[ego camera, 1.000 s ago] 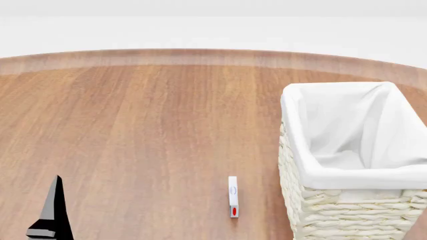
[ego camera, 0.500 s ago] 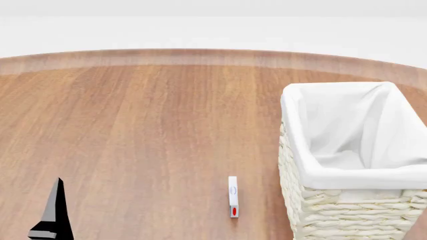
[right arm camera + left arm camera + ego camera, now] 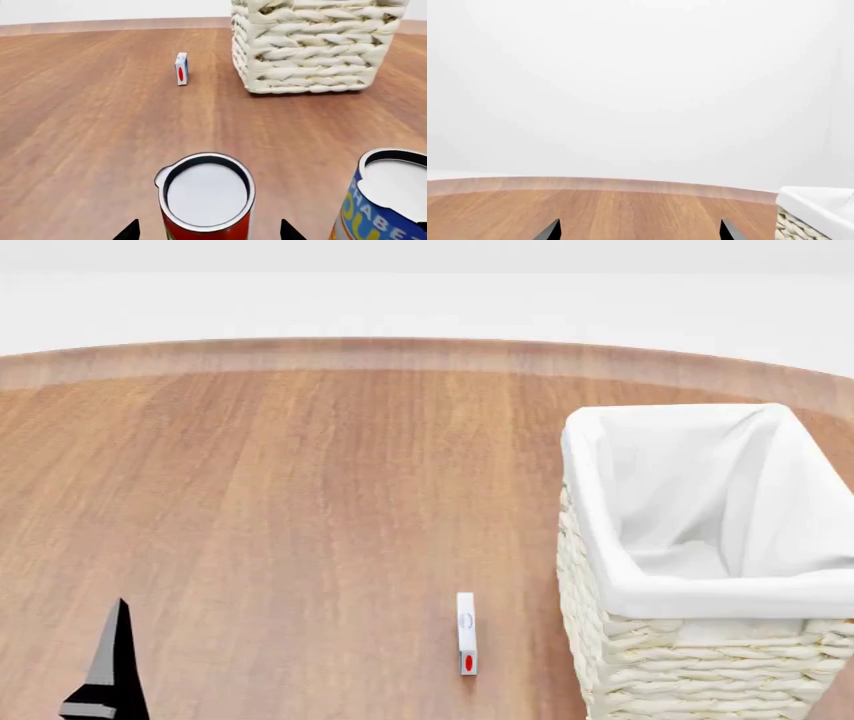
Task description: Pick up the tomato sauce, and put it in the basket.
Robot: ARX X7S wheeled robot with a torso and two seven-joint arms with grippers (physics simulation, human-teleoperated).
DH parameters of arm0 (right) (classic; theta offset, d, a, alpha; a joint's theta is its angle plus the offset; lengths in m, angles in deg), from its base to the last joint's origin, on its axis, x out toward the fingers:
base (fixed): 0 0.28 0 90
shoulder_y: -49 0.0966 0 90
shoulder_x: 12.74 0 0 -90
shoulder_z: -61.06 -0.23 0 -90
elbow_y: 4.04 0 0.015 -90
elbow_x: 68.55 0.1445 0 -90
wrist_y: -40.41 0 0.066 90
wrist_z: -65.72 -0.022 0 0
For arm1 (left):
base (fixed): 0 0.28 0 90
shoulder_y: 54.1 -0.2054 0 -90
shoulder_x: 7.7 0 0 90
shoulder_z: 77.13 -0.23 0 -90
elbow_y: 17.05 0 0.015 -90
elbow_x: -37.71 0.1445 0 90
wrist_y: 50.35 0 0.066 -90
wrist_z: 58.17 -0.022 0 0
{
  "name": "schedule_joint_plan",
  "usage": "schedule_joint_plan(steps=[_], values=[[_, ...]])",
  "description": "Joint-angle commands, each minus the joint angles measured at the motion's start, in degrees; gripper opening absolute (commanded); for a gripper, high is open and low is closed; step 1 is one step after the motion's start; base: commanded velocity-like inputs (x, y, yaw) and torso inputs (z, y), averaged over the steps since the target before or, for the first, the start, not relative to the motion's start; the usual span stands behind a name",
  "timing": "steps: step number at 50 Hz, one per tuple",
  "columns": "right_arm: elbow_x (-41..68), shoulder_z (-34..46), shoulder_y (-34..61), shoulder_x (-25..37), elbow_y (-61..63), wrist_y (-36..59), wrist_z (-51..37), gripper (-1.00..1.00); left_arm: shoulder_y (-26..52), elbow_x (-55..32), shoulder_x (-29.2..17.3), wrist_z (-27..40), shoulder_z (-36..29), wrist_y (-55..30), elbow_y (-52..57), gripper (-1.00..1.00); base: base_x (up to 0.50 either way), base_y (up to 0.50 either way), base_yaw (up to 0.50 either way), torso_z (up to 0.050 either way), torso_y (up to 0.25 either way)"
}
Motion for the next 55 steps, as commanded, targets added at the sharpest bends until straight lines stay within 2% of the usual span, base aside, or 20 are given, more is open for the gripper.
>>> schedule_joint_plan(steps=[1,29,30,46,55], values=[[1.01,0.15,0.99,-0.11,0.01,1.03,0.95,1.00,-0.28,-0.09,-0.33,0.16,-0.02,0.38,0.01,1.00,0.00,0.00,0.00,0.000,0.000],[5.03,0.14,2.37,-0.46,-0.93,1.22,4.21,1.00,-0.56,-0.04,-0.67,0.06,-0.53,1.90,-1.65,1.00,0.00,0.00,0.00,0.000,0.000],[5.01,0.09,2.27,-0.44,-0.90,0.73,4.36,-1.00,-0.55,-0.01,-0.69,0.12,-0.54,1.89,-1.61,1.00,0.00,0.00,0.00,0.000,0.000],[6.06,0.08,2.45,-0.15,0.44,1.33,5.09,-1.00,-0.26,-0.19,-0.83,0.15,-0.73,2.39,-2.80,1.00,0.00,0.00,0.00,0.000,0.000],[1.38,2.56,4.50,0.52,11.19,10.39,1.89,-1.00,-0.53,-0.20,-0.97,0.22,-0.57,3.03,-3.38,1.00,0.00,0.00,0.00,0.000,0.000]])
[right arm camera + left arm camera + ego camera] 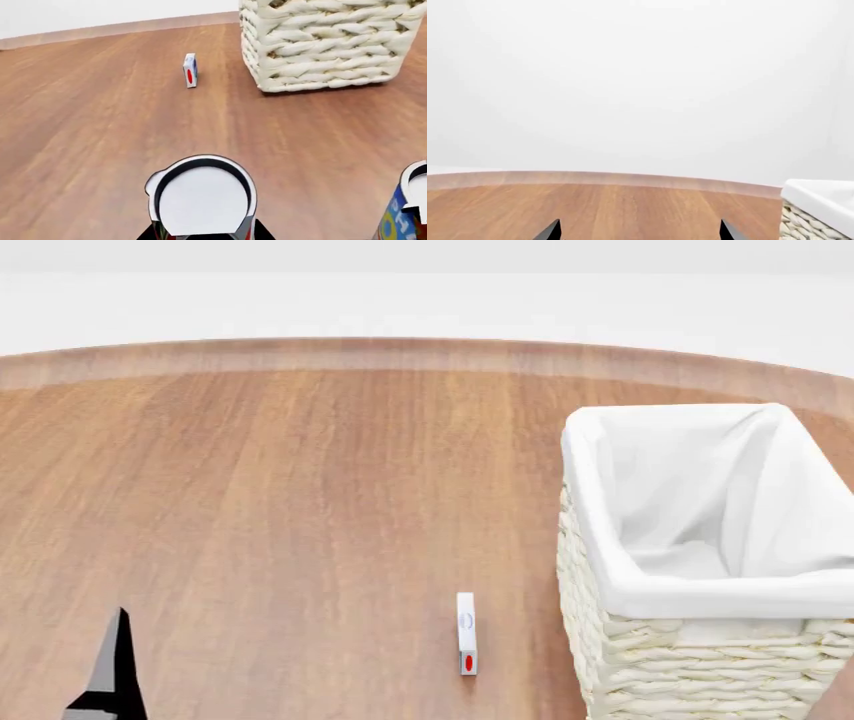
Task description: Pick up the tomato sauce, and put it in the basket.
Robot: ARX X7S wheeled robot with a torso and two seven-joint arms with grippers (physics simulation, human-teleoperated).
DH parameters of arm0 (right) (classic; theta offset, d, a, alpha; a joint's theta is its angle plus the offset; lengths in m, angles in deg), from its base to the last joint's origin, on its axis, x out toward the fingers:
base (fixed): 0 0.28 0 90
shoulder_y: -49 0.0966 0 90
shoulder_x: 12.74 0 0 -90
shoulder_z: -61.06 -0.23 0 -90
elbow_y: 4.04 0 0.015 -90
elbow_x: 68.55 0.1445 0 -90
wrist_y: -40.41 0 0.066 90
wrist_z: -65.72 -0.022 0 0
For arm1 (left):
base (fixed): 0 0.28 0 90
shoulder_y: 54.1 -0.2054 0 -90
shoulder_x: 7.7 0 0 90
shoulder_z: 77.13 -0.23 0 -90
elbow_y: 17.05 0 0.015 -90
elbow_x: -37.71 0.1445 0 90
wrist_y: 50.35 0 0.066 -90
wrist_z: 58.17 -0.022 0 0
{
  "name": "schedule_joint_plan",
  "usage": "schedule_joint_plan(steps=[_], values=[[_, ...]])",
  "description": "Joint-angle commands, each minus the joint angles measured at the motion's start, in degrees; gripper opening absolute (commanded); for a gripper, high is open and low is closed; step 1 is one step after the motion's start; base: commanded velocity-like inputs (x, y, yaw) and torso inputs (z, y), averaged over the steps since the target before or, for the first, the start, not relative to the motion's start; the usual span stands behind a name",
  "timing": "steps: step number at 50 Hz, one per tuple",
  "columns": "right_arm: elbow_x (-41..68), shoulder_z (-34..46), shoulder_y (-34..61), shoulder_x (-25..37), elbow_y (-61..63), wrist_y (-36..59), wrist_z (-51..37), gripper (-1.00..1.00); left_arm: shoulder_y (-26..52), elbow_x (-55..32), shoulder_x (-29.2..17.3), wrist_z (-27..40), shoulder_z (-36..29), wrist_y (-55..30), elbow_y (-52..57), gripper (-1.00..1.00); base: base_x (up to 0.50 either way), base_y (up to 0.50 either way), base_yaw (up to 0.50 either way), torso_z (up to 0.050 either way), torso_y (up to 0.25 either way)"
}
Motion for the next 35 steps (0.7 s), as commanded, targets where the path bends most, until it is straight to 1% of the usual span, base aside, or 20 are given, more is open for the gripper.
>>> schedule_joint_plan(steps=[1,8,15,17,23,29,32,35], values=[[-4.78,1.75,2.00,0.46,9.36,8.12,-2.73,-1.00,-0.11,-0.14,-0.16,0.04,0.02,0.55,-0.60,1.00,0.00,0.00,0.00,0.000,0.000],[-5.03,3.31,5.16,-0.65,13.66,14.52,-2.86,-1.00,0.09,-0.46,-0.20,-0.17,0.05,0.99,-1.29,1.00,0.00,0.00,0.00,0.000,0.000],[-4.05,3.93,7.37,-1.97,14.53,17.42,-2.24,-1.00,0.09,-0.38,-0.20,-0.23,-0.18,1.37,-1.81,1.00,0.00,0.00,0.00,0.000,0.000],[-3.81,3.89,8.01,-1.78,15.54,18.66,-2.44,-1.00,0.22,-0.57,-0.22,-0.22,-0.17,1.30,-1.85,1.00,0.00,0.00,0.00,0.000,0.000],[-1.50,2.73,12.34,0.29,23.46,26.73,-4.55,-1.00,0.41,-0.55,-0.12,-0.36,-0.36,1.76,-2.65,1.00,0.00,0.00,0.00,0.000,0.000],[0.34,1.71,15.25,1.47,27.97,31.43,-5.89,-1.00,0.64,-0.79,-0.18,-0.36,-0.43,1.72,-3.03,1.00,0.00,0.00,0.00,0.000,0.000],[2.44,0.46,17.71,2.83,31.86,35.37,-7.22,-1.00,0.75,-0.68,0.04,-0.56,-0.58,2.28,-4.00,1.00,0.00,0.00,0.00,0.000,0.000],[1.84,1.27,19.80,3.60,34.13,39.54,-7.69,-1.00,0.67,-0.48,-0.03,-0.60,-0.72,2.53,-4.14,1.00,0.00,0.00,0.00,0.000,0.000]])
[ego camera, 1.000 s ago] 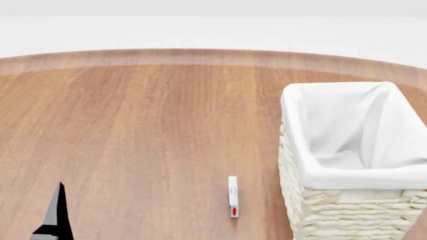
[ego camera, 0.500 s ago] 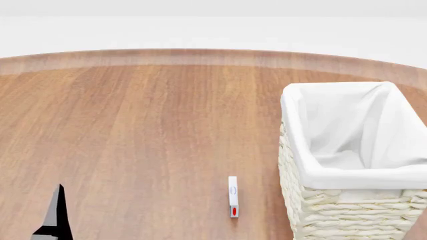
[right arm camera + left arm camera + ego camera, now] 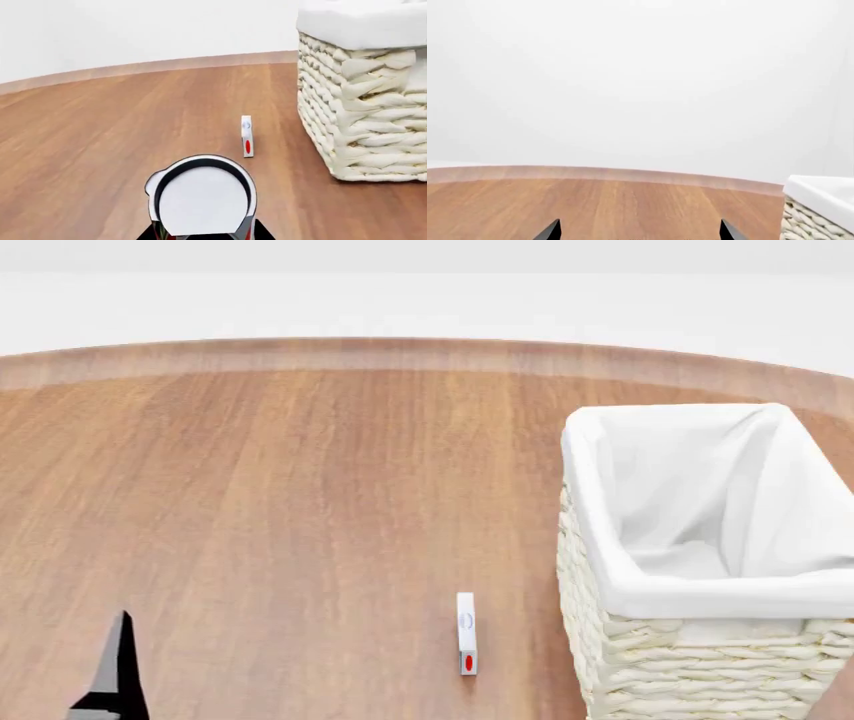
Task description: Pick up the tomato sauce, and put it in the basket.
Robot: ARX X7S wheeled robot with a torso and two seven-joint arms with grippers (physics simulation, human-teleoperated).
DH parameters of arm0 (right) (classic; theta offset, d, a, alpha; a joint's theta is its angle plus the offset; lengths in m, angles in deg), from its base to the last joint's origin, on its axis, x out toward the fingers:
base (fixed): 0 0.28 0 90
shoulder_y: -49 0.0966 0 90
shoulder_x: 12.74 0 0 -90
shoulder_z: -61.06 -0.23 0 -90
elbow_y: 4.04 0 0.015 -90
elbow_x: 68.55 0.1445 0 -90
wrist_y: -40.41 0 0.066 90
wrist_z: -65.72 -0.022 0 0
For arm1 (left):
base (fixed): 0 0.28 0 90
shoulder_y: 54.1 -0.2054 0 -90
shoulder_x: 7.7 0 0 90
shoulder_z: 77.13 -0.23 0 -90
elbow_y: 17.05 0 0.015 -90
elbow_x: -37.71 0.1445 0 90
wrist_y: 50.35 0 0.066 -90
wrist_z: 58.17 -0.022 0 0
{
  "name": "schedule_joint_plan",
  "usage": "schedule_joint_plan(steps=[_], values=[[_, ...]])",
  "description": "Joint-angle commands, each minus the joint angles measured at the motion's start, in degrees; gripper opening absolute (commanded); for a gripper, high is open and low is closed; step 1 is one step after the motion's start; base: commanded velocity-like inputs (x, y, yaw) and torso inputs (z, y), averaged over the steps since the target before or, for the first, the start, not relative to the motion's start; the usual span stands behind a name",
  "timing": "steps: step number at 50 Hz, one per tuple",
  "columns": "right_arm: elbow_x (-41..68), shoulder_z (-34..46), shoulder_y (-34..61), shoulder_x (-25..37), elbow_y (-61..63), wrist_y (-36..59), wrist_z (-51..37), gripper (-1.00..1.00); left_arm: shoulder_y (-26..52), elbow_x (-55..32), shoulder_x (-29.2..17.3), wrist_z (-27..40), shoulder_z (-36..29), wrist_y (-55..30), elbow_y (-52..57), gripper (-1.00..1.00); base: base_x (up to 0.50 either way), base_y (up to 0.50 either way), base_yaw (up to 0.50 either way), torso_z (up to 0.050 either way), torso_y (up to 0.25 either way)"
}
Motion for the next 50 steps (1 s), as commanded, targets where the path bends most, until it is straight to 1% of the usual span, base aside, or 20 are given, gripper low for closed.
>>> schedule_joint_plan(steps=[1,8,9,12,15,17,18,37,42,45,46,47,50], values=[[0.69,-0.76,6.97,2.57,10.13,13.16,-2.99,-1.00,0.15,-0.01,0.05,-0.20,-0.27,0.74,-1.20,1.00,0.00,0.00,0.00,0.000,0.010],[3.53,-2.24,14.79,4.24,16.36,24.24,-5.30,-1.00,0.05,-0.05,-0.02,-0.01,-0.52,0.66,-1.06,1.00,0.00,0.00,0.00,0.000,0.000],[5.41,-2.88,15.22,4.32,17.26,24.99,-5.28,-1.00,0.02,-0.08,-0.02,0.00,-0.54,0.67,-1.07,1.00,0.00,0.00,0.00,0.000,0.000],[6.26,-2.93,17.08,4.69,19.80,28.02,-6.07,-1.00,0.20,-0.14,-0.09,0.20,-0.60,0.37,-0.86,1.00,0.00,0.00,0.00,0.000,0.000],[5.84,-2.07,18.29,4.89,21.97,31.97,-7.96,-1.00,0.47,-0.20,-0.04,0.27,-0.71,0.28,-1.00,1.00,0.00,0.00,0.00,0.000,0.000],[5.97,-2.02,18.18,5.07,23.02,32.36,-8.38,-1.00,0.45,-0.17,-0.08,0.28,-0.79,0.32,-0.93,1.00,0.00,0.00,0.00,0.000,0.000],[5.75,-1.57,18.70,5.30,24.06,34.83,-9.69,-1.00,0.43,-0.18,-0.06,0.19,-0.85,0.46,-1.13,1.00,0.00,0.00,0.00,0.000,0.000],[4.88,-1.47,19.09,4.87,23.21,34.74,-9.99,-1.00,0.52,-0.59,-0.34,0.61,-1.06,0.40,-0.97,1.00,0.00,0.00,0.00,0.000,0.000],[5.13,-1.41,23.03,1.76,17.24,33.89,-6.18,-1.00,0.21,-0.81,-0.70,1.13,-1.25,-0.50,0.70,1.00,0.00,0.00,0.00,0.000,0.000],[4.05,-1.66,28.25,-0.50,12.27,34.14,-3.71,-1.00,0.45,-1.12,-1.12,1.52,-0.86,-1.14,1.39,1.00,0.00,0.00,0.00,0.000,0.000],[5.20,-2.41,29.57,-1.43,10.45,34.09,-2.65,-1.00,0.53,-1.46,-1.15,1.43,-0.69,-1.14,1.22,1.00,0.00,0.00,0.00,0.000,0.000],[3.84,-2.08,31.47,-1.94,9.49,34.28,-2.34,-1.00,0.45,-1.27,-1.26,1.54,-0.64,-1.10,1.30,1.00,0.00,0.00,0.00,0.000,0.000],[4.66,-2.65,33.85,-2.62,8.55,34.98,-1.22,-1.00,0.26,-1.29,-1.41,1.58,-0.49,-0.91,1.22,1.00,0.00,0.00,0.00,0.000,0.000]])
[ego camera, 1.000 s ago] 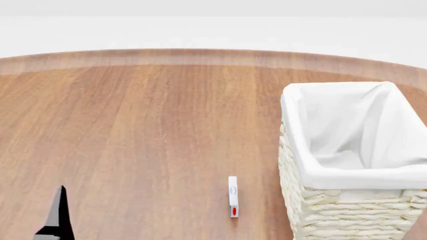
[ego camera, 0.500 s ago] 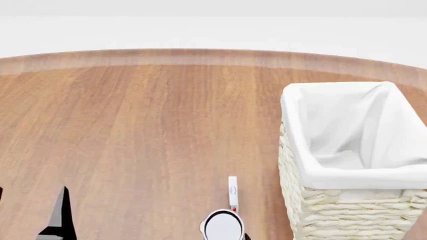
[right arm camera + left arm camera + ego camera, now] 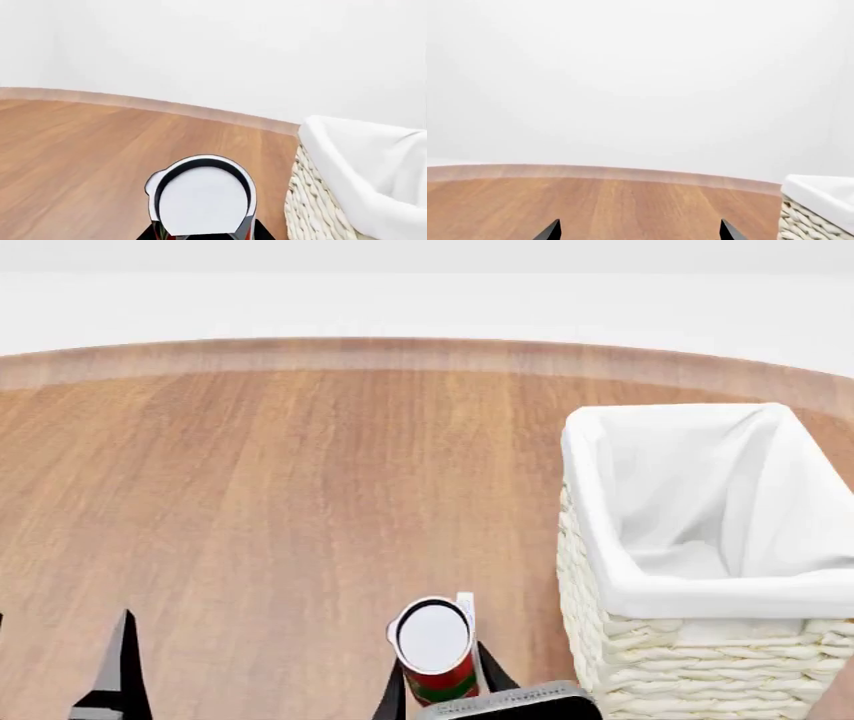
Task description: Pick up the tomato sauce, and put it in the basket.
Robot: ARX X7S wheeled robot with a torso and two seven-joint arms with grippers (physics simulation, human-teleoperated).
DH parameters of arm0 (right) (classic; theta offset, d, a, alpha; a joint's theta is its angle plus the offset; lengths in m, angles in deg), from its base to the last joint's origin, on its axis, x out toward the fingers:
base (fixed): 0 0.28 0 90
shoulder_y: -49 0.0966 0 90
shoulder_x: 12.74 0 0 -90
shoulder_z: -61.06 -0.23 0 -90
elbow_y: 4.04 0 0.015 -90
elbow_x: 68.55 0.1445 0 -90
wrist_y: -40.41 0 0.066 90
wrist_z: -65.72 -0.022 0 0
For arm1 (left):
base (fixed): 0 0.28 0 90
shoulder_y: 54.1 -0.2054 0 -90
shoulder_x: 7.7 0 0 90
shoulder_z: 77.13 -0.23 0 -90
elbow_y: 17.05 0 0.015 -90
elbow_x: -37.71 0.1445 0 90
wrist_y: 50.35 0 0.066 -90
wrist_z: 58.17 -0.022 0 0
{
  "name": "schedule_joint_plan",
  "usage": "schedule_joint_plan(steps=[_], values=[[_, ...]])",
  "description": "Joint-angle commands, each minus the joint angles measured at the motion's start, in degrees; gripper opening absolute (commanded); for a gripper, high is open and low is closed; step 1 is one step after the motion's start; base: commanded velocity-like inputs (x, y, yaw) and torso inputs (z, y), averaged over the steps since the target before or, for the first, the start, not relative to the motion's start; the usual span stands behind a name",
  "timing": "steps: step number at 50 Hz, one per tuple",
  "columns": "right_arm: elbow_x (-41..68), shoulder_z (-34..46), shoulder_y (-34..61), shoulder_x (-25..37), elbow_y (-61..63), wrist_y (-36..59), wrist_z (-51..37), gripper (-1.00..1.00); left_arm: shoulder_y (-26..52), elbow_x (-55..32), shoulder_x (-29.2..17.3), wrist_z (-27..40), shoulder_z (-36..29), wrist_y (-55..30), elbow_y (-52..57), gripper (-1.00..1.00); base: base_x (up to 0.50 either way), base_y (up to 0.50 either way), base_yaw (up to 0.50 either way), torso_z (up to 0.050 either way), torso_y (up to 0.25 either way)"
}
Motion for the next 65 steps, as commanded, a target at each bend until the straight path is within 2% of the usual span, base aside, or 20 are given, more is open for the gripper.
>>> schedule_joint_plan(steps=[1,9,37,56,65], values=[[-1.66,-1.17,10.06,-4.20,-7.57,2.06,5.12,-1.00,-0.16,-0.35,-0.68,0.56,0.43,-0.42,0.86,1.00,0.00,0.00,0.00,0.000,0.010],[-1.42,-3.39,19.17,-5.70,-12.38,3.73,7.97,-1.00,-0.63,-0.06,-0.68,0.66,0.13,0.06,0.93,1.00,0.00,0.00,0.00,0.000,0.000],[2.49,-10.04,38.82,-10.32,-33.75,5.12,17.09,-1.00,-0.43,0.07,-0.69,0.37,-0.65,1.28,-1.00,1.00,0.00,0.00,0.00,0.000,0.000],[0.28,-13.91,48.98,-11.22,-55.08,0.35,20.50,-1.00,0.05,0.22,-0.50,0.03,-1.26,2.21,-3.09,1.00,0.00,0.00,0.00,0.000,0.001],[-1.46,-15.00,52.80,-13.06,-72.86,-5.42,23.91,-1.00,-0.01,0.58,-0.40,0.26,-1.67,2.45,-3.42,1.00,0.00,0.00,0.00,0.000,0.000]])
